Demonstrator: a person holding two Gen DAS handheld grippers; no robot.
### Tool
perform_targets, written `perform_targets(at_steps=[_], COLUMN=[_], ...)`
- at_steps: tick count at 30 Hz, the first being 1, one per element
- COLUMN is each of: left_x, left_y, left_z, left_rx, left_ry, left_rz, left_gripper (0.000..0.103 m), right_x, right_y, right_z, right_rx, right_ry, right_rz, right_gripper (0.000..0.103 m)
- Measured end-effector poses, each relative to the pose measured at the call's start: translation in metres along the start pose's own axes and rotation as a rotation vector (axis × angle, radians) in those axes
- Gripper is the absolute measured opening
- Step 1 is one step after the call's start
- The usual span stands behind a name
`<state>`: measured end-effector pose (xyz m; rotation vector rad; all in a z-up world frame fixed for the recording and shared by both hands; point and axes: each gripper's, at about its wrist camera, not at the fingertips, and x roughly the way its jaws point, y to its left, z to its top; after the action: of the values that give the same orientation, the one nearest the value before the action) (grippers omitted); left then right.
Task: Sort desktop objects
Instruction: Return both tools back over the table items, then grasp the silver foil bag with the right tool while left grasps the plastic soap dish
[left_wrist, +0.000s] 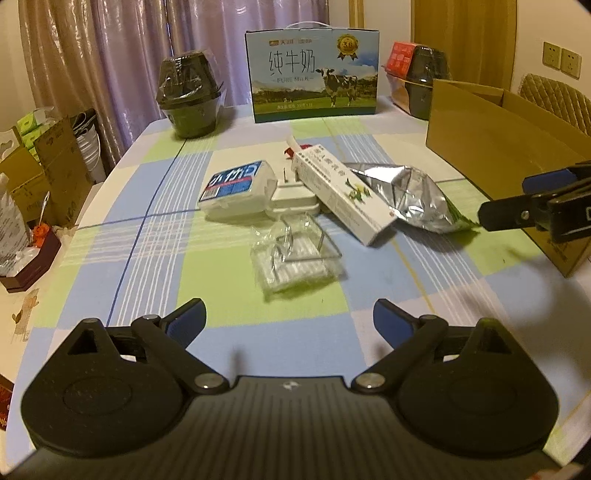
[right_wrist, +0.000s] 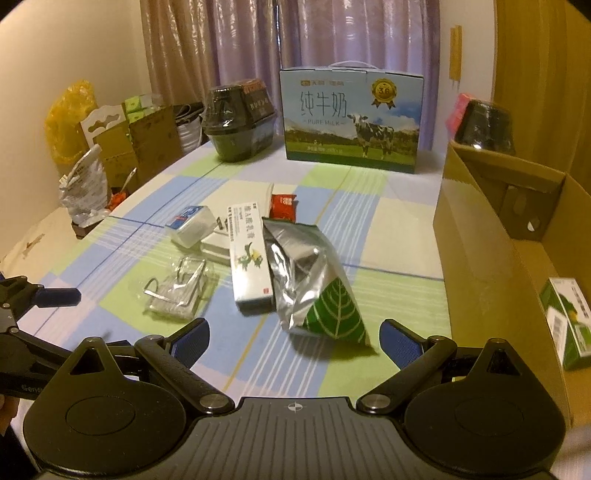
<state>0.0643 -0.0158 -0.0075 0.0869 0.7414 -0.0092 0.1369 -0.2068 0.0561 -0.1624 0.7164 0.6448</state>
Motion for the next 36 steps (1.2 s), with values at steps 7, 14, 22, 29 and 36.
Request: perform_targets(at_steps=[7, 14, 22, 29, 36], left_x=[0.033, 0.063, 0.077, 0.076, 0.06], left_y=[-0.016, -0.02, -0.014, -0.01, -0.008], left_z=[0.013, 0.022, 0.026, 0.025, 0.016], left_rx=[0.039, 0.03, 0.016, 0.004, 0.022], left_ry=[-0.011, -0.018, 0.016, 0.025, 0.048], left_rz=[0.024, 0.066, 0.054, 0.029, 0.003], left_gripper=[0.095, 0.095, 0.077, 0.062, 0.056], right_x=[0.03, 0.057, 0.098, 0.112, 0.092], right_y=[-0.014, -0.019, -0.018, -0.02, -0.014], right_z=[0.014, 0.022, 0.025, 0.023, 0.015], right_rx=[0.008, -0.033, -0.08, -0.108, -0.05], right_ry=[0.028, 0.075, 0.188, 0.224, 0.256], right_rz=[0.017, 0.012, 0.005, -0.014, -0.038], right_gripper=[0.096, 0.096, 0.094, 0.068, 0.056])
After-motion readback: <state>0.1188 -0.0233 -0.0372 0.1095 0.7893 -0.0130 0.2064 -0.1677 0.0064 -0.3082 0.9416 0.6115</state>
